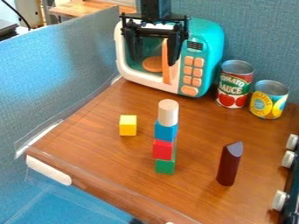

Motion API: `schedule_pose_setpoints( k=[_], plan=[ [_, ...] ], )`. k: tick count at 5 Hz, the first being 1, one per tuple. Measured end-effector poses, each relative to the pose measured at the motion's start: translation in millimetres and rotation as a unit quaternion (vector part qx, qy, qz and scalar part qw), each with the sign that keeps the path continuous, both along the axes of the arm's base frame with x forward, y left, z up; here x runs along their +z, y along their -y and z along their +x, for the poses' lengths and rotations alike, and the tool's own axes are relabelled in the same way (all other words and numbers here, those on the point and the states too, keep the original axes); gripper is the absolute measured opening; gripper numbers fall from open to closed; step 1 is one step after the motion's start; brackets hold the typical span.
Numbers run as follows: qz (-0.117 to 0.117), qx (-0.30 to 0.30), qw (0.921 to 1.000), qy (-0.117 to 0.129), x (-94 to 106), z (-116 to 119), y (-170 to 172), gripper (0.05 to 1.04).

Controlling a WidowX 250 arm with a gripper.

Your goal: Move the cylinder from the blue cube to the yellow cube

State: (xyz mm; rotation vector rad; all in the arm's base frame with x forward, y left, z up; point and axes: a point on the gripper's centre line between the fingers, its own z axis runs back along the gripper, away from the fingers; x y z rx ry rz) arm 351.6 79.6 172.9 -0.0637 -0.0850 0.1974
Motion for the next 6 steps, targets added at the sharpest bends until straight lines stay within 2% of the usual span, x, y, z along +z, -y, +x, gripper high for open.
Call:
schedule_pose_setpoints(
  k=[1,3,4,6],
  plan=[
    [-0.004,0.002,0.9999,-0.016,-12.4,0,0,1.001],
    [-0.001,-0.030,0.9995,0.007,-11.6,-10,27,1.001],
    [0.004,-0.027,0.9996,0.009,-12.1,-14,29,1.001],
    [0.000,-0.034,0.9991,-0.024,-34.3,-29,36,1.000]
  ],
)
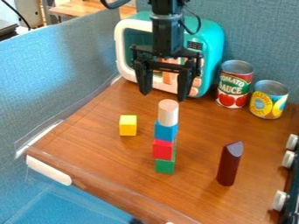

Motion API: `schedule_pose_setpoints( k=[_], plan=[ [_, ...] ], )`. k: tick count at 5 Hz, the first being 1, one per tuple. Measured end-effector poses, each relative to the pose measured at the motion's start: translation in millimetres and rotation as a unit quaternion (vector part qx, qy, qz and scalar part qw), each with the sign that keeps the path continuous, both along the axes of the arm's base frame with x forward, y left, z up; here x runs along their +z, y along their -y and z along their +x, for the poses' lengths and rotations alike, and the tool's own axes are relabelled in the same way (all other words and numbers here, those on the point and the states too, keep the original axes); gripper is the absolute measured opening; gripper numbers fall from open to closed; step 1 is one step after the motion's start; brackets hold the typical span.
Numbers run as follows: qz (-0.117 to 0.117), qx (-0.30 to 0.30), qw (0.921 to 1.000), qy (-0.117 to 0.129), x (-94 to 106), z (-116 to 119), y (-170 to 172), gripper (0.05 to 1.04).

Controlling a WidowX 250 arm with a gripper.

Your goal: Move the cylinder from the blue cube to the yellow cube

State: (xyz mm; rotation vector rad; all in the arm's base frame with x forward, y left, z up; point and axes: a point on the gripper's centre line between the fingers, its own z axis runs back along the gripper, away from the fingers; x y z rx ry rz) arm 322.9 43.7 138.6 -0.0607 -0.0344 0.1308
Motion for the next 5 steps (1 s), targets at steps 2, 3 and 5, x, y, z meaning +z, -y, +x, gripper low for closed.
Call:
schedule_pose_setpoints(
  k=[2,3,5],
  plan=[
    [-0.008,-0.006,0.9998,-0.020,-11.4,1,7,1.001],
    [-0.011,-0.009,0.9994,-0.031,-21.9,3,8,1.000],
    [0.005,-0.015,0.9974,-0.070,-41.2,3,12,0.962]
  ],
)
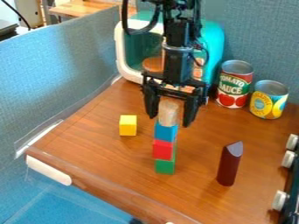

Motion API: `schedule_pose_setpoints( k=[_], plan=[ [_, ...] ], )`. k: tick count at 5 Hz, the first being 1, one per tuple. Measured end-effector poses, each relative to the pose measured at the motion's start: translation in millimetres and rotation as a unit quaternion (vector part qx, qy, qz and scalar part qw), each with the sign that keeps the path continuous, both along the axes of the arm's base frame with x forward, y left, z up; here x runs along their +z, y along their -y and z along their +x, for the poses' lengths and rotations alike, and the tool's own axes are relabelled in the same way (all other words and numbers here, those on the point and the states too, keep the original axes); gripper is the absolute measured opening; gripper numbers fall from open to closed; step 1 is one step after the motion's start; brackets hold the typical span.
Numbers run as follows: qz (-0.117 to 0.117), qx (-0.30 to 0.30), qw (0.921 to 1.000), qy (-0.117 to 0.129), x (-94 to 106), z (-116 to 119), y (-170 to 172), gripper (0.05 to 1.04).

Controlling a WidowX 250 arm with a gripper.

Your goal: Move the cylinder from the blue cube to the yellow cube

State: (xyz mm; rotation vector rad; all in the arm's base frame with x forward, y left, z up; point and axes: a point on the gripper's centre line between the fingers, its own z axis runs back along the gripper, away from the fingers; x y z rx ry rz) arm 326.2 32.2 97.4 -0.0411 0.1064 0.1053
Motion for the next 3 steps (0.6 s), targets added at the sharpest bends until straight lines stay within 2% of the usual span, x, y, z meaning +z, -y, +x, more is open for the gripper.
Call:
schedule_pose_setpoints(
  k=[1,2,3],
  plan=[
    [-0.003,0.003,1.0000,0.001,0.0,0.4,0.9,0.669],
    [-0.002,0.003,1.0000,0.001,1.1,0.7,0.6,0.578],
    [-0.001,0.006,1.0000,-0.005,2.3,-0.7,-0.7,0.578]
  ],
)
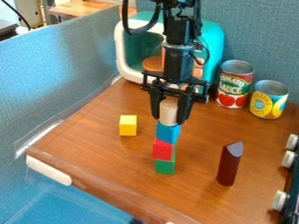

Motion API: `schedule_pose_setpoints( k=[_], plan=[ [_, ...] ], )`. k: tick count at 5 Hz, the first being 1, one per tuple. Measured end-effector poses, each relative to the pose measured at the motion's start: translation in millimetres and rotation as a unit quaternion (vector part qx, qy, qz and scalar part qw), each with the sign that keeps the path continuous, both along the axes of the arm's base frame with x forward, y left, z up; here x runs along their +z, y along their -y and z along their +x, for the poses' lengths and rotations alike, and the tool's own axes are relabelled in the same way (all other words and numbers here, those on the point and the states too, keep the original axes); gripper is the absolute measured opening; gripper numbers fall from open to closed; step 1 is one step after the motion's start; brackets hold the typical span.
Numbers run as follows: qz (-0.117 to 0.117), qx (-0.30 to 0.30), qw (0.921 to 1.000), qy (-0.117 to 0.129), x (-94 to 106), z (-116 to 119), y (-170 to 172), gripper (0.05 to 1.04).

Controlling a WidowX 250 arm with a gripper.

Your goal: Move the cylinder from the blue cube to the yellow cube

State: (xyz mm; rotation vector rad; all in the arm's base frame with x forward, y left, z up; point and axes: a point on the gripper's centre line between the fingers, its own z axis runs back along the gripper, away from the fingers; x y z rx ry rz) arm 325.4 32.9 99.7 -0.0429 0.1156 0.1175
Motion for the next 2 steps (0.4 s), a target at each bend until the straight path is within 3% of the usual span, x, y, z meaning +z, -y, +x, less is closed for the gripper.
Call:
schedule_pose_setpoints(
  k=[1,2],
  plan=[
    [0.002,0.021,0.9996,0.017,19.2,-2,-11,0.578],
    [0.013,0.054,0.9969,0.056,46.1,-2,-32,0.578]
  ],
)
